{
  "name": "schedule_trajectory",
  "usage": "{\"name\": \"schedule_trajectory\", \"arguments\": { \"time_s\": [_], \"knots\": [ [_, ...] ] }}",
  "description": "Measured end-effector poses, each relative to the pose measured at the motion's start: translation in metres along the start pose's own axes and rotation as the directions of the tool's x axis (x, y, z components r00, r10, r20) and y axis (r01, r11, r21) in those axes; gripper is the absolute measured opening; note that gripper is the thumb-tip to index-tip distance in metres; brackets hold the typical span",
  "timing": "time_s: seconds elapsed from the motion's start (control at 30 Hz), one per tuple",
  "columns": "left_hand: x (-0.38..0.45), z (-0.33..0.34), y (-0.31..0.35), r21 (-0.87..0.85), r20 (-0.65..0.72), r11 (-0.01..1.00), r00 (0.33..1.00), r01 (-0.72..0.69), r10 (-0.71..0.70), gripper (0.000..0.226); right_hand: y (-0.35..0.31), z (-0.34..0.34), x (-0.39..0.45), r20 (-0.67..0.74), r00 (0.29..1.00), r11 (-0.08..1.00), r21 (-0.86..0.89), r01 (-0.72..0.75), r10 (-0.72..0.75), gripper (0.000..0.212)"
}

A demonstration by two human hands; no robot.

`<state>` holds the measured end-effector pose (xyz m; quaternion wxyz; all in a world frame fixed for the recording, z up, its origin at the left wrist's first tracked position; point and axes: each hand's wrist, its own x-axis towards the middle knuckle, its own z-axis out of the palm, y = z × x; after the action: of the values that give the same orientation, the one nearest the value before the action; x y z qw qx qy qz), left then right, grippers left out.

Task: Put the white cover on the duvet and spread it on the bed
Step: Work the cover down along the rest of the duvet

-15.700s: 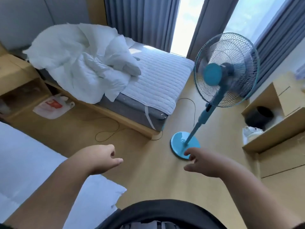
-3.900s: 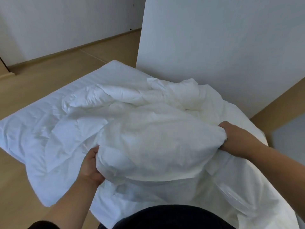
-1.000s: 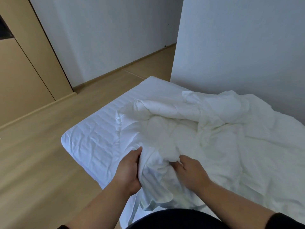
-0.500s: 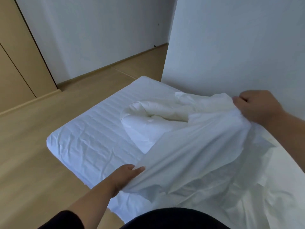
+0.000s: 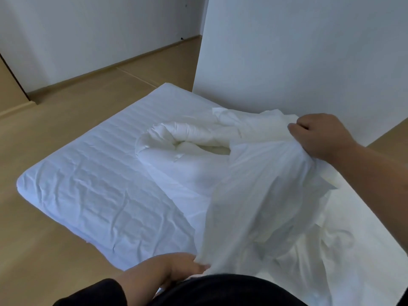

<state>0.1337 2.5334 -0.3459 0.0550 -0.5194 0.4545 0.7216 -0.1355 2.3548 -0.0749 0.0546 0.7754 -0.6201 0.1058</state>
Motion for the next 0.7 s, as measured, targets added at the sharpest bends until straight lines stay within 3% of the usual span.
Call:
{"name": "schedule_trajectory", "arguments": {
  "time_s": [0.07, 0.17, 0.2, 0.27, 0.33, 0.43, 0.57, 0.63, 0.7],
  "knots": [
    [-0.001, 0.006, 0.013, 0.227, -0.031, 0.973, 0.999, -0.034, 0.042, 0.050, 0.003, 0.005, -0.005, 0.050, 0.998, 0.999, 0.014, -0.036, 0.036, 0.052],
    [0.008, 0.010, 0.012, 0.262, -0.041, 0.964, 0.998, -0.045, 0.058, 0.045, 0.008, 0.015, -0.015, 0.102, 0.989, 0.994, 0.020, -0.106, 0.104, 0.049],
    [0.012, 0.010, 0.007, 0.174, -0.072, 0.984, 0.997, -0.028, 0.041, 0.049, 0.009, 0.016, -0.017, 0.105, 0.987, 0.992, 0.024, -0.124, 0.121, 0.049],
    [0.020, 0.007, -0.010, -0.186, -0.155, 0.982, 0.987, 0.020, -0.049, 0.061, 0.007, 0.014, -0.019, 0.102, 0.985, 0.989, 0.030, -0.145, 0.141, 0.048],
    [0.025, 0.008, -0.018, -0.481, -0.069, 0.873, 0.990, 0.078, -0.126, 0.064, 0.000, 0.007, -0.018, 0.090, 0.987, 0.990, 0.030, -0.136, 0.132, 0.047],
    [0.039, 0.017, -0.024, -0.636, -0.062, 0.771, 0.994, 0.031, -0.091, 0.055, -0.019, -0.003, -0.011, 0.039, 0.994, 0.994, 0.047, -0.102, 0.100, 0.046],
    [0.036, 0.035, -0.016, -0.704, -0.030, 0.706, 0.997, -0.073, 0.073, 0.017, -0.034, -0.010, -0.003, 0.000, 0.997, 0.996, 0.026, -0.082, 0.082, 0.044],
    [0.040, 0.032, -0.019, -0.753, -0.060, 0.650, 0.994, -0.105, 0.090, 0.022, -0.031, -0.008, -0.003, 0.004, 0.996, 0.996, 0.030, -0.088, 0.088, 0.043],
    [0.040, 0.022, -0.020, -0.839, -0.069, 0.532, 0.992, -0.117, 0.108, 0.044, -0.020, -0.002, -0.004, 0.031, 0.993, 0.991, 0.053, -0.120, 0.118, 0.043]
  ]
}}
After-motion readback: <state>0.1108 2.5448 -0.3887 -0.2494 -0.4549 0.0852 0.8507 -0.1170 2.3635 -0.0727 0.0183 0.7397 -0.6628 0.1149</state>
